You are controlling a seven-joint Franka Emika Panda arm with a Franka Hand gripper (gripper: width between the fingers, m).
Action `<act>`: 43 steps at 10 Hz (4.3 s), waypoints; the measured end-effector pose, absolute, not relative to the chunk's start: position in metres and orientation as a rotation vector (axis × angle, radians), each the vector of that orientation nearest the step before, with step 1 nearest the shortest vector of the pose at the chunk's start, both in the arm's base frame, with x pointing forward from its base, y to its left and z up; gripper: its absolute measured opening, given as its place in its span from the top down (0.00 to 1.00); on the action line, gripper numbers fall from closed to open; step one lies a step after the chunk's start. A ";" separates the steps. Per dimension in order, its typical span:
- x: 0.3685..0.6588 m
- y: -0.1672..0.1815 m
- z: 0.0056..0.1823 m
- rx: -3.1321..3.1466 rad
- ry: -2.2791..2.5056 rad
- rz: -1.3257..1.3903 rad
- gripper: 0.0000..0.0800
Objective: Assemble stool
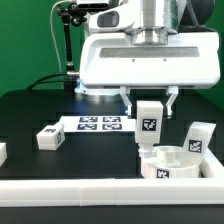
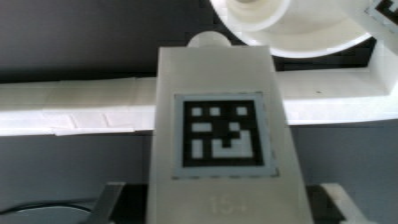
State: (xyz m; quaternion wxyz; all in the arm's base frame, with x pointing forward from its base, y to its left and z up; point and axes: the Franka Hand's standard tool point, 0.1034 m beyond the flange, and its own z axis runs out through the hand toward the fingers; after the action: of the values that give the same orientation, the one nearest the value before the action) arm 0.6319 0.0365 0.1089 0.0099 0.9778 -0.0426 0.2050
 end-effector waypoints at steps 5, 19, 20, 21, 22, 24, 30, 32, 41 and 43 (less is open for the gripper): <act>0.624 0.055 0.101 3.061 -0.087 0.625 0.58; 0.615 0.054 0.077 3.058 -0.060 0.566 0.58; 0.614 0.053 0.074 3.058 -0.060 0.559 0.58; 0.614 0.052 0.074 3.055 -0.061 0.568 0.58; 0.615 0.052 0.074 3.054 -0.061 0.576 0.58; 0.615 0.052 0.074 3.054 -0.061 0.576 0.58; 0.620 0.046 0.094 3.058 -0.068 0.582 0.19; 0.622 0.044 0.102 3.057 -0.055 0.594 0.19; 0.613 0.042 0.096 3.130 -0.056 0.092 0.19; 0.615 0.045 0.097 3.135 -0.050 -0.032 0.19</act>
Offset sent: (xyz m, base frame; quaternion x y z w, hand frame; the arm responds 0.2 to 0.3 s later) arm 0.0034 0.0106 0.0005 -0.0011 0.0014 0.0059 1.0000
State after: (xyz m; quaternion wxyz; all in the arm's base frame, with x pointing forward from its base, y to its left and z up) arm 0.6148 0.0448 0.0966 0.0032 0.9998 -0.0159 -0.0103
